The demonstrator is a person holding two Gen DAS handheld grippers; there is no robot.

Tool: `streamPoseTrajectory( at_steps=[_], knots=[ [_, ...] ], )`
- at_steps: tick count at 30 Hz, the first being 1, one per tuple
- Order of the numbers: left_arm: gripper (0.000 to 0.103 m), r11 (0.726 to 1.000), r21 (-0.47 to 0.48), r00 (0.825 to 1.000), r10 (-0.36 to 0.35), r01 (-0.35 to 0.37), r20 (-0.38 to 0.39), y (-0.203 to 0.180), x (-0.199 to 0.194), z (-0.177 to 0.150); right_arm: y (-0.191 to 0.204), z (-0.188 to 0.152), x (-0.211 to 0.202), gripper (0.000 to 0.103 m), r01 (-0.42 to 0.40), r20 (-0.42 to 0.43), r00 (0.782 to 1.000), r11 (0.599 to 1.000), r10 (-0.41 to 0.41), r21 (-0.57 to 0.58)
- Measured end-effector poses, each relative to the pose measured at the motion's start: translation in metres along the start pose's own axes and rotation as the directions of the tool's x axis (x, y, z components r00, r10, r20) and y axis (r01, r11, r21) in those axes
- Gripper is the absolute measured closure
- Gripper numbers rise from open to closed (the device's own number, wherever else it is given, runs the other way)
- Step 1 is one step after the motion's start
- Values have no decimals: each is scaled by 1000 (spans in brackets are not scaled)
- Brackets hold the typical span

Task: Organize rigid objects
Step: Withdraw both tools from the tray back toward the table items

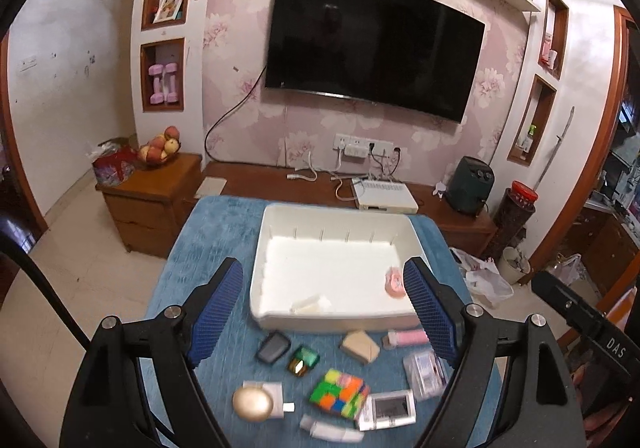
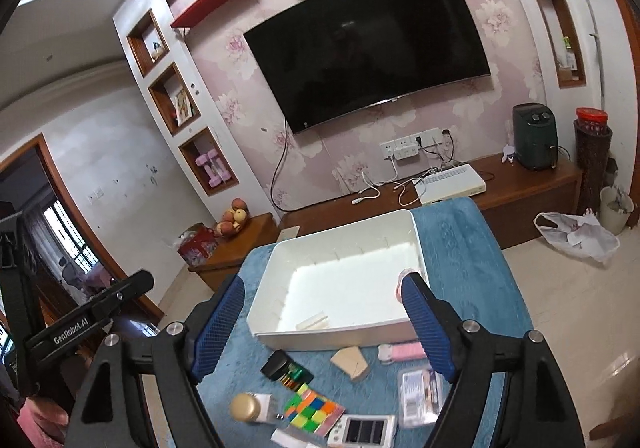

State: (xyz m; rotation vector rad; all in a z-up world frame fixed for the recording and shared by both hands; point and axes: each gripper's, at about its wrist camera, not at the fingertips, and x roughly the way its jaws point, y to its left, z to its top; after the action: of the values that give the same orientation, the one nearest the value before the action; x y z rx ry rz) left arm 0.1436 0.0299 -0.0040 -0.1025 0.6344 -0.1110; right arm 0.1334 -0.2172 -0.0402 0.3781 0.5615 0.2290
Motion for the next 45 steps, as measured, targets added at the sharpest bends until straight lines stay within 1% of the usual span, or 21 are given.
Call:
streamPoseTrajectory(
  at_steps=[2,8,13,18,23,28,34,37,40,45],
  knots=[
    [18,1000,2,1000,10,-10,-13,2,-10,-6,2,-6,-8,21,3,9,1000,1000,-3,-1],
    [18,998,24,999,50,-49,-17,9,-34,-19,7,-27,-28,21,-6,47,999,1000,6,-5],
    [18,997,28,996,68,-66,-58,17,-39,-31,10,-39,-33,21,2,38,999,1000,-3,22],
    [18,997,25,990,70,-67,-126,26,-37,-44,18,-51,-38,21,26,37,999,999,-27,24],
    [18,997,19,985,77,-75,-152,42,-41,-49,29,-64,-36,21,46,19,999,999,-47,27],
    [18,999,16,985,45,-43,-169,54,-43,-46,36,-70,-39,21,91,36,995,994,-93,59],
    [18,1000,3,980,-19,20,-198,62,-33,-43,43,-69,-39,21,167,51,984,983,-171,79],
    [18,998,-6,973,-59,59,-224,65,-24,-43,45,-70,-36,21,200,45,978,976,-204,90],
    [18,994,-25,962,-113,110,-250,68,-17,-44,48,-73,-34,21,230,29,972,969,-233,88],
    [18,986,-44,942,-166,160,-292,72,-6,-46,55,-80,-33,21,261,-6,965,963,-261,62]
  ],
)
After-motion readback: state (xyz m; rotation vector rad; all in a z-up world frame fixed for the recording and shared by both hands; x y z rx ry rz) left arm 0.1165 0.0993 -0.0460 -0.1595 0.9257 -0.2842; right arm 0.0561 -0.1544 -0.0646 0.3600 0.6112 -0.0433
